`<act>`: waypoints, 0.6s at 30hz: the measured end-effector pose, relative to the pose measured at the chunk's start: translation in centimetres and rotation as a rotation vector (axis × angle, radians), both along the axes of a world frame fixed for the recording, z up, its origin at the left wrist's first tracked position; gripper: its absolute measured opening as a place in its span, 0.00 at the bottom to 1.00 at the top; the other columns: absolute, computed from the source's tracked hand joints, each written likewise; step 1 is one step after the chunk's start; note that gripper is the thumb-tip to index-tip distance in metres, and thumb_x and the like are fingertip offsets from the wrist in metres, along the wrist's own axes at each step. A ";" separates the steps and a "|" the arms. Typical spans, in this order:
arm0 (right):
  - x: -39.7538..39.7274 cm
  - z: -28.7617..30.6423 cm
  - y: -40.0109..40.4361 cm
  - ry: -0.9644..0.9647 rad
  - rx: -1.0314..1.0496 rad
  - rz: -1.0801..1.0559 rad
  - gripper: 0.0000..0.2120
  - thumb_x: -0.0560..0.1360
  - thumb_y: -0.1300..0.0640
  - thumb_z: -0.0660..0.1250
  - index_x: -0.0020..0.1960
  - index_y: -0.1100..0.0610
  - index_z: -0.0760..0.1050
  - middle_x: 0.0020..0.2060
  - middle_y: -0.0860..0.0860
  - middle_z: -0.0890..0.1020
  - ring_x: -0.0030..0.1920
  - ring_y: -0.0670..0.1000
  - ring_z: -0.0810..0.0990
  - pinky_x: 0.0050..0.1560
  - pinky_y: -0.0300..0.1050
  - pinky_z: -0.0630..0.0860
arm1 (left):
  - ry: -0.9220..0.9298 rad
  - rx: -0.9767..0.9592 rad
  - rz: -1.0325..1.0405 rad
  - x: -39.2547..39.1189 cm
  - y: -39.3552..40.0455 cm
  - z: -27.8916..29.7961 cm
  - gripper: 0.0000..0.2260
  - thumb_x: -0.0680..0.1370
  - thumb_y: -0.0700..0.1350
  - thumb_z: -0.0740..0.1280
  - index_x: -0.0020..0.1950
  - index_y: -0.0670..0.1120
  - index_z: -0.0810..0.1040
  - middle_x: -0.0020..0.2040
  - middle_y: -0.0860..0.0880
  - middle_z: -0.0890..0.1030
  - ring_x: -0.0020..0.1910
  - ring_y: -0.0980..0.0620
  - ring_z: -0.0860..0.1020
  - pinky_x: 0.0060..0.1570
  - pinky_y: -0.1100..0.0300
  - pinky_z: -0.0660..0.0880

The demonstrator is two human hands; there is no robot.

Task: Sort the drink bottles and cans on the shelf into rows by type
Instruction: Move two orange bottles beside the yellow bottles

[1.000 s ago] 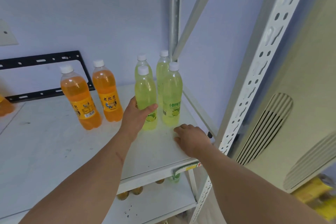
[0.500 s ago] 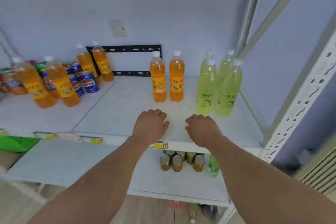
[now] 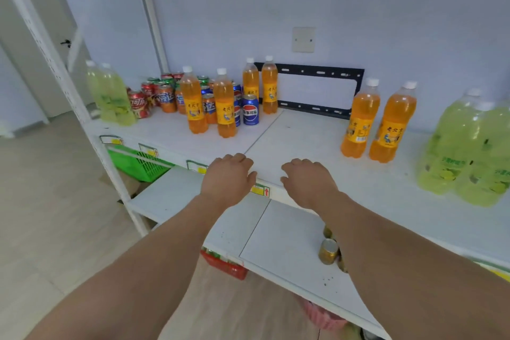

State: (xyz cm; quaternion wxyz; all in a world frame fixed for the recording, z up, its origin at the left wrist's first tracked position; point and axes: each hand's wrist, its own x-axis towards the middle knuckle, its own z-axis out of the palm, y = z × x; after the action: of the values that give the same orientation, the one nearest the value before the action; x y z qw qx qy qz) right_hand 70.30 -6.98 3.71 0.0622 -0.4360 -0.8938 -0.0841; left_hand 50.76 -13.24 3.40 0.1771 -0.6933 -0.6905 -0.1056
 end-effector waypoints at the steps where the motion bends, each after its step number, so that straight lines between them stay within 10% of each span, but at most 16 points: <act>1: -1.7 0.2 0.3 0.008 -0.016 -0.003 0.16 0.82 0.50 0.51 0.64 0.55 0.71 0.57 0.53 0.76 0.56 0.56 0.75 0.56 0.51 0.71 | -0.015 0.003 0.008 -1.7 0.2 -0.1 0.17 0.81 0.54 0.58 0.62 0.48 0.79 0.58 0.49 0.80 0.53 0.45 0.78 0.49 0.51 0.74; 18: -24.1 1.5 9.0 0.351 -0.104 -0.227 0.25 0.79 0.39 0.58 0.72 0.50 0.64 0.66 0.52 0.74 0.63 0.55 0.74 0.55 0.52 0.75 | -0.370 0.086 0.041 -21.7 9.1 -0.3 0.23 0.80 0.56 0.63 0.71 0.45 0.72 0.68 0.47 0.75 0.62 0.44 0.75 0.58 0.49 0.72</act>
State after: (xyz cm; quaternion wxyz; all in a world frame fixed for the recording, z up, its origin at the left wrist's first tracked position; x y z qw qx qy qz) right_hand 46.18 1.99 5.18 0.1843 -0.5444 -0.8177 0.0329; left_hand 29.05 -4.09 3.08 0.0787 -0.6394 -0.7203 -0.2571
